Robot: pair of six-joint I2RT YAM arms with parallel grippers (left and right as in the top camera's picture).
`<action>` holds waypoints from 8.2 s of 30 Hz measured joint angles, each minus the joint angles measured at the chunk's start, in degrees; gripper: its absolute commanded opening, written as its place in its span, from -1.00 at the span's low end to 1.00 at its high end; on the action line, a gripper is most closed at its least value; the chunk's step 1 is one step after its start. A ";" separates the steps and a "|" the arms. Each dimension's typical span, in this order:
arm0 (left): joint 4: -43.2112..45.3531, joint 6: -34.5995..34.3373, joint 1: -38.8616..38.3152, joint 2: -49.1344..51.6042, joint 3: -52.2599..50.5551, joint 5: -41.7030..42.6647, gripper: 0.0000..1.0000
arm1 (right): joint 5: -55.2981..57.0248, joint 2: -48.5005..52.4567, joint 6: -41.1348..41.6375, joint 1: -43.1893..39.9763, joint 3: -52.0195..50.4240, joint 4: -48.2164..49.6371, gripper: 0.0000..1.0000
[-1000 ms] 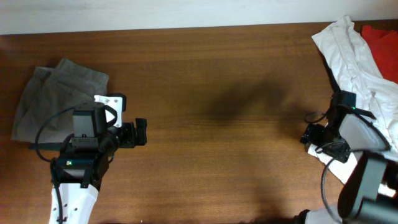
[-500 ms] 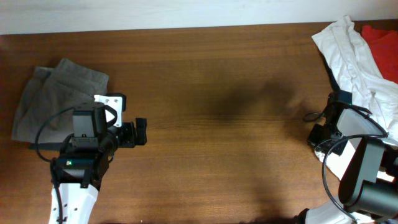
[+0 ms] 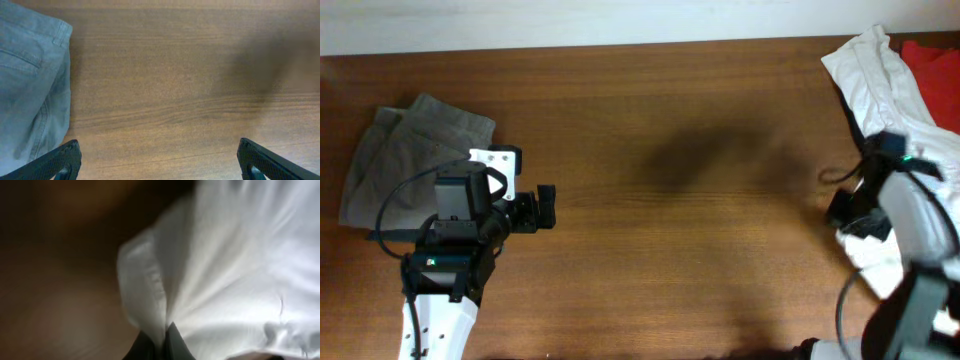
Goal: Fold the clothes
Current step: 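Reach the right gripper to the white T-shirt and grasp it, then drag the white T-shirt leftward onto the table center with the right gripper, then grasp the T-shirt edge with the left gripper and pull it left, then regrasp the T-shirt hem corners with left and right grippers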
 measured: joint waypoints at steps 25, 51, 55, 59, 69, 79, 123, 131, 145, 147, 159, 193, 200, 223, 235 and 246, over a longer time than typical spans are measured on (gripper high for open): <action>2.23 0.00 0.00 0.00 0.11 0.00 0.98 | -8.61 -0.57 3.08 54.25 7.61 29.46 0.10; 13.16 -5.79 -17.07 22.12 0.28 10.43 0.98 | -0.57 -24.98 3.65 21.14 12.11 -4.70 0.98; 18.25 -11.65 -21.62 29.35 0.39 11.82 0.98 | -0.59 -25.05 3.65 19.19 12.11 -6.34 0.98; 22.64 -17.92 -25.59 35.67 0.44 12.50 0.98 | -0.61 -25.07 3.65 19.10 12.11 -7.23 0.98; 33.07 -25.07 -34.25 44.02 0.46 12.63 0.86 | -0.59 -25.07 3.67 19.10 12.11 -8.44 0.98; 33.42 -26.38 -37.20 44.63 0.83 9.31 0.36 | -0.61 -25.07 3.65 19.10 12.11 -9.11 0.98; 23.54 -19.37 -0.02 23.93 1.51 -11.21 0.98 | 0.46 -25.07 3.65 19.10 12.11 -10.67 0.98; 13.92 -19.21 1.20 25.86 1.42 4.81 0.98 | 0.46 -25.07 3.61 19.10 12.11 -11.02 0.98; 5.77 -33.38 -23.02 32.54 1.36 14.45 0.99 | 0.70 -25.07 3.63 19.10 12.11 -11.08 0.98; 5.29 -38.05 -25.18 34.64 1.36 13.86 0.98 | 0.72 -25.07 3.58 19.10 12.11 -11.34 0.97; 20.35 -49.03 -32.09 42.34 1.42 11.93 -0.50 | 1.09 -25.07 3.17 19.10 12.11 -11.65 0.98; -19.04 -28.41 0.24 22.08 1.38 -7.58 0.61 | 2.12 -9.42 3.02 18.86 12.11 -7.65 0.98; -19.85 -28.04 0.24 22.12 1.38 -4.81 0.86 | 1.75 -1.22 3.72 16.74 12.11 -1.16 0.98; -7.78 -29.75 -3.23 22.18 -12.57 9.33 0.49 | -0.90 4.83 3.85 16.52 12.11 -2.47 0.97; -2.86 -34.23 -3.21 22.86 -13.75 10.54 0.36 | -0.90 4.83 3.82 16.52 12.11 -3.52 0.98; -2.21 -36.46 -3.19 25.70 -13.88 13.86 0.10 | -0.90 4.83 3.82 16.52 12.11 -3.91 0.98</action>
